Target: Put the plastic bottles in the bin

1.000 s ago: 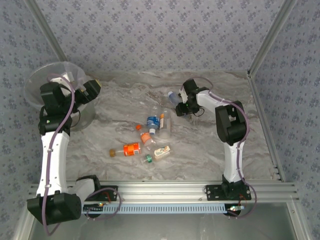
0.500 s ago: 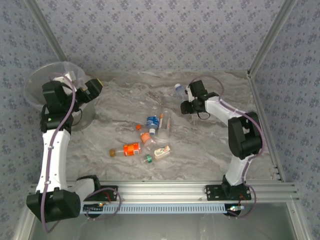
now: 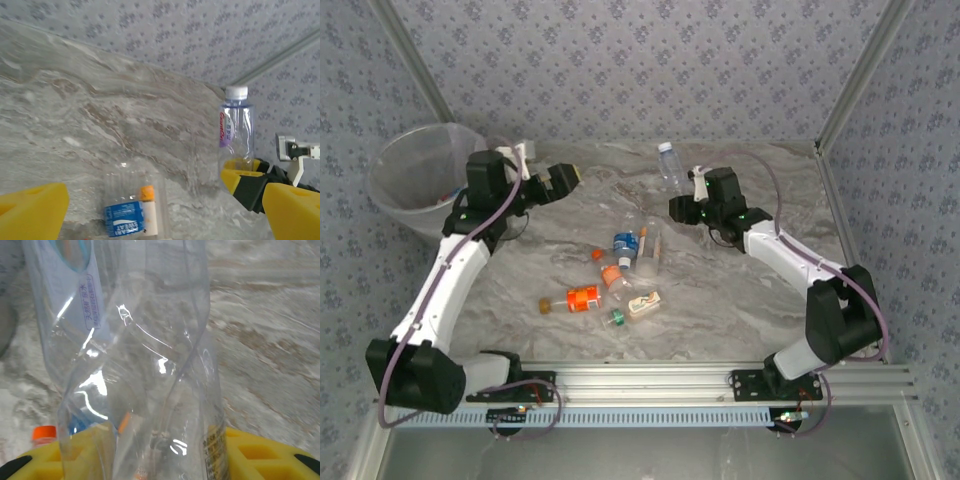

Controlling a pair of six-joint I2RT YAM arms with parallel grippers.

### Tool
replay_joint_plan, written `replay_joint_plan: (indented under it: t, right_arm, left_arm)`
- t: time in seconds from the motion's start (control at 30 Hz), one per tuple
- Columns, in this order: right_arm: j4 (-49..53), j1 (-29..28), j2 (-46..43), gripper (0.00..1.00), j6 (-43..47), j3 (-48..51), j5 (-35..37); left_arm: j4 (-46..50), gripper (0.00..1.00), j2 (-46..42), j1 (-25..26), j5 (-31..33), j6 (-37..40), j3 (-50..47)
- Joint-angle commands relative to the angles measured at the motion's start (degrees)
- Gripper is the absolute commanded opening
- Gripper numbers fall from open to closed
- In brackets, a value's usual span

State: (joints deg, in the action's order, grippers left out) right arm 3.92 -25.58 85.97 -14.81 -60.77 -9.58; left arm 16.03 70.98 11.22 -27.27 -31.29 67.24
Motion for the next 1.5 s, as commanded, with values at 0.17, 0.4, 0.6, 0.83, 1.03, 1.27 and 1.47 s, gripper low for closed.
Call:
replay_joint_plan:
  t: [0.17,0.4,0.6,0.83,1.03,1.27,1.47]
  right_arm:
    - [-4.78,-4.42,-1.81,0.5,0.14,-1.57,-6.39]
    - [-3.29,-7.44,-1.69,0.5,4.53,-3.7,-10.34]
    - [-3.46,-9.38,-1.03,0.5,5.58,-4.97,-11.84]
    - [-5.41,-10.96,0.07,0.5,5.29,-6.01,-12.66]
    - [-5.86,-11.87,1.31,0.51,5.91,-7.07,-14.0]
    - [-6.19,-12.92,3.02,0.51,6.32,-9.68,-14.94]
    - [-6.53,-12.99,3.67,0.54,6.02,-10.14,-14.83]
  left_arm:
    - [-3.96,0.99,6.49,6.97,-3.24,1.93,9.12]
    - [-0.29,0.92,12.48,8.0,-1.63,2.47,17.61]
    - [1.83,0.74,15.35,9.55,-0.29,2.74,20.56]
    - [3.92,0.62,16.47,10.05,2.05,2.64,21.88]
    - [4.01,0.48,17.15,10.12,2.2,2.38,21.96]
    - [4.18,0.2,18.32,10.05,1.69,2.2,22.59]
    - [3.85,0.0,17.97,10.05,2.48,1.58,22.11]
